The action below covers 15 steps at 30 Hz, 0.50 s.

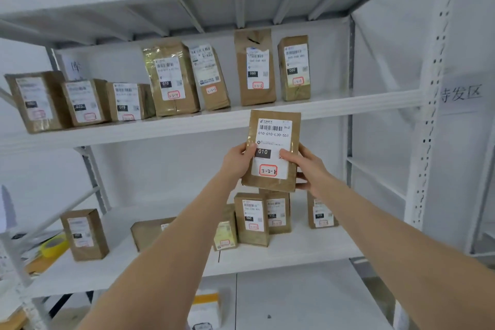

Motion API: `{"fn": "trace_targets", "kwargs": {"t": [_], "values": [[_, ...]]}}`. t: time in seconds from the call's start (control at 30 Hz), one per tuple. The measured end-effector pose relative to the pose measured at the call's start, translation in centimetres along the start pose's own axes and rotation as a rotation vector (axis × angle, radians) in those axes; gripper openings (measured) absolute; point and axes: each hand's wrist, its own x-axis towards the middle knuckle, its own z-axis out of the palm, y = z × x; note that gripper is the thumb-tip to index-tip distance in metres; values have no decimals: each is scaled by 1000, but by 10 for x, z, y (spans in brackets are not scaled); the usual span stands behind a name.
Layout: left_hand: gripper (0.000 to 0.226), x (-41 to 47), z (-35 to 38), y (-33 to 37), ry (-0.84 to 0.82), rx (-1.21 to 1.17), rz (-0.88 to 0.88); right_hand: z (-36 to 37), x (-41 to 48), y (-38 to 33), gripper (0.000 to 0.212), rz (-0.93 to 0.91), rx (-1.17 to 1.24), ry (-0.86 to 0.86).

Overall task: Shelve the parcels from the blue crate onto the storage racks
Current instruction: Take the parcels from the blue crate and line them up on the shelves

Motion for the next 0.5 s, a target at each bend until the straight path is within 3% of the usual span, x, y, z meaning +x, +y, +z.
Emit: {"fn": "trace_targets", "kwargs": {"t": [0.3,0.5], "values": [[36,38,13,79,115,16,258,-19,14,-79,75,-178,6,133],[41,67,43,141,44,-97,337,-67,32,-139,71,-314,42,192]]}}
